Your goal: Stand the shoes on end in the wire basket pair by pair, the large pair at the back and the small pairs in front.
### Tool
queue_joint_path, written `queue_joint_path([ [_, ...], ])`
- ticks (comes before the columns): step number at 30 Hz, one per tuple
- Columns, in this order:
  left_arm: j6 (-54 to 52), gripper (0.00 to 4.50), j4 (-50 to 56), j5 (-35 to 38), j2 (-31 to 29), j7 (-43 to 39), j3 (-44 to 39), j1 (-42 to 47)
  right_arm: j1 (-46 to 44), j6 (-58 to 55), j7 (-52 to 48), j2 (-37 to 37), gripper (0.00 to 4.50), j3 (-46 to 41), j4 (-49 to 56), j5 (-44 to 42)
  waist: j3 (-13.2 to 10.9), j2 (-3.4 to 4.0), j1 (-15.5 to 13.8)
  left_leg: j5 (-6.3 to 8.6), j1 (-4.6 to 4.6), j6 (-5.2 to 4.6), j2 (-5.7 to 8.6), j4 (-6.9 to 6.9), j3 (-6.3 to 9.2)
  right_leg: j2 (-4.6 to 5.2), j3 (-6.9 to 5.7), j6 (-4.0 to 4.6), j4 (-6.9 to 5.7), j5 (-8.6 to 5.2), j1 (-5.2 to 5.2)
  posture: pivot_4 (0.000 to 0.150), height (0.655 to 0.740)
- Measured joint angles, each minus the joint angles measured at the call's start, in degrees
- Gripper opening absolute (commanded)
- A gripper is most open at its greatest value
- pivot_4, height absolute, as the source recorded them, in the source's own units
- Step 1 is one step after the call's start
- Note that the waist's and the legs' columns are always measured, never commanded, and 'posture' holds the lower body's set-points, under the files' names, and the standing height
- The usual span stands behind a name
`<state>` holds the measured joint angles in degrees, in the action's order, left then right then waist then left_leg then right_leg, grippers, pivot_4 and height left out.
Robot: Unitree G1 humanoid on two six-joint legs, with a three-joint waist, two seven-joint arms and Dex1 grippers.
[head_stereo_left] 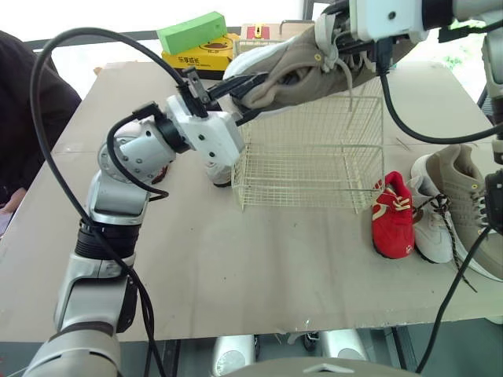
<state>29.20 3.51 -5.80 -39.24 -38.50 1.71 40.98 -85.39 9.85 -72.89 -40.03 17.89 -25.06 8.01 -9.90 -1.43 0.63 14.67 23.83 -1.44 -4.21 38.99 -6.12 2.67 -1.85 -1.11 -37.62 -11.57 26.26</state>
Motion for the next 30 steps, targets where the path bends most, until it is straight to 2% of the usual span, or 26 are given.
queue_joint_path([
  [1,0.5,0.66,-0.3,-0.3,0.0,0.0,-0.1,0.2,0.0,0.0,0.0,0.0,0.06,-0.1,0.0,0.0,0.0,0.01,0.0,0.00,0.01,0.00,0.00,0.01,0.00,0.00,0.00,0.00,0.00,0.00,0.00,0.150,0.7400],
  [3,1.5,1.62,-0.9,-0.1,0.0,0.0,-0.4,0.5,0.0,-0.6,0.1,0.0,0.00,-0.4,0.4,0.0,0.0,0.02,0.0,0.00,0.01,0.00,0.00,0.02,0.00,0.00,0.00,0.00,0.00,0.00,0.00,0.150,0.7400],
  [4,1.6,1.95,-0.8,1.8,0.2,-0.1,-0.6,0.5,0.1,-1.1,0.5,0.0,0.00,-0.7,0.6,0.0,0.0,0.02,0.0,0.00,0.02,0.00,0.00,0.04,0.00,0.00,0.00,0.00,-0.01,0.00,0.00,0.150,0.7400],
  [6,-2.3,3.13,1.3,9.8,1.5,-0.2,-1.9,0.8,0.7,-3.7,1.7,0.1,0.00,-1.1,1.5,0.0,0.0,0.02,0.0,0.00,0.03,0.00,-0.01,0.06,0.02,0.01,0.01,0.00,-0.03,0.00,-0.01,0.150,0.7400],
  [8,-9.8,3.88,3.8,17.7,2.6,0.4,-3.4,1.1,1.5,-6.6,2.9,0.4,0.00,-1.3,2.3,-0.2,0.0,0.02,0.0,0.00,0.03,0.00,-0.01,0.12,0.03,0.01,0.02,0.00,-0.09,0.00,-0.01,0.150,0.7400],
  [9,-19.8,4.27,6.8,29.4,3.7,3.7,-4.9,0.6,2.5,-10.8,3.7,1.1,0.00,-2.5,3.5,-1.1,0.0,0.02,0.1,0.00,0.03,0.00,-0.02,0.15,0.04,0.02,0.06,-0.01,-0.15,0.00,0.00,0.150,0.7400],
  [10,-27.7,4.41,8.8,39.6,4.5,7.2,-7.3,-0.1,3.3,-15.0,4.6,1.7,0.00,-3.7,4.6,-2.2,0.0,0.01,0.2,0.00,-0.02,0.00,-0.04,0.17,0.11,0.04,0.14,-0.02,-0.24,0.00,0.00,0.150,0.7400],
  [11,-37.5,4.41,11.6,55.0,4.2,11.8,-10.7,-2.4,4.1,-21.4,5.7,2.2,0.00,-5.6,6.5,-4.0,0.0,0.01,0.3,0.00,-0.06,0.00,-0.06,0.17,0.27,0.04,0.18,-0.02,-0.26,0.00,0.00,0.150,0.7400],
  [13,-48.2,4.41,13.7,70.9,2.8,16.3,-14.4,-7.3,4.8,-29.6,7.2,1.9,0.00,-8.7,9.2,-6.0,-0.1,0.05,0.3,0.00,-0.05,0.01,-0.09,0.16,0.46,0.04,0.15,-0.03,-0.30,-0.01,0.00,0.150,0.7400],
  [15,-54.9,4.41,15.4,80.2,2.4,19.3,-15.9,-11.7,4.8,-37.9,9.7,2.5,0.00,-11.8,12.5,-8.2,-0.1,0.06,0.1,-0.02,-0.01,0.03,-0.07,0.16,0.52,0.02,-0.04,-0.02,-0.28,-0.01,-0.01,0.150,0.7400],
  [18,-59.5,4.41,19.9,82.5,2.6,21.5,-14.5,-15.3,5.4,-49.2,13.7,4.2,0.00,-15.7,18.6,-11.9,-0.1,0.06,-0.1,-0.03,0.00,0.05,0.02,0.17,0.37,0.02,-0.15,-0.01,-0.22,-0.01,-0.12,0.150,0.7400],
  [20,-60.3,4.41,21.3,82.3,5.6,24.2,-13.0,-13.8,6.6,-56.1,16.2,5.6,0.00,-17.5,22.8,-14.7,-0.1,0.05,-0.5,-0.05,-0.02,0.09,0.05,0.25,0.45,0.03,-0.24,0.00,-0.20,-0.02,-0.25,0.150,0.7400],
  [25,-61.8,4.41,17.3,75.1,13.8,29.8,-6.4,-7.0,9.9,-67.7,22.0,9.0,0.00,-19.1,32.8,-20.3,0.0,0.04,-1.3,-0.06,-0.10,0.11,0.12,0.29,0.56,0.00,-0.29,0.01,-0.21,-0.01,-0.40,0.150,0.7400],
  [30,-62.1,4.41,12.5,69.7,17.7,28.6,-4.1,-2.3,13.8,-75.9,27.5,11.1,0.00,-21.1,40.2,-24.8,0.0,0.04,-1.3,-0.09,-0.06,0.15,0.11,0.25,0.60,-0.02,-0.32,0.00,-0.11,-0.01,-0.39,0.150,0.7400],
])
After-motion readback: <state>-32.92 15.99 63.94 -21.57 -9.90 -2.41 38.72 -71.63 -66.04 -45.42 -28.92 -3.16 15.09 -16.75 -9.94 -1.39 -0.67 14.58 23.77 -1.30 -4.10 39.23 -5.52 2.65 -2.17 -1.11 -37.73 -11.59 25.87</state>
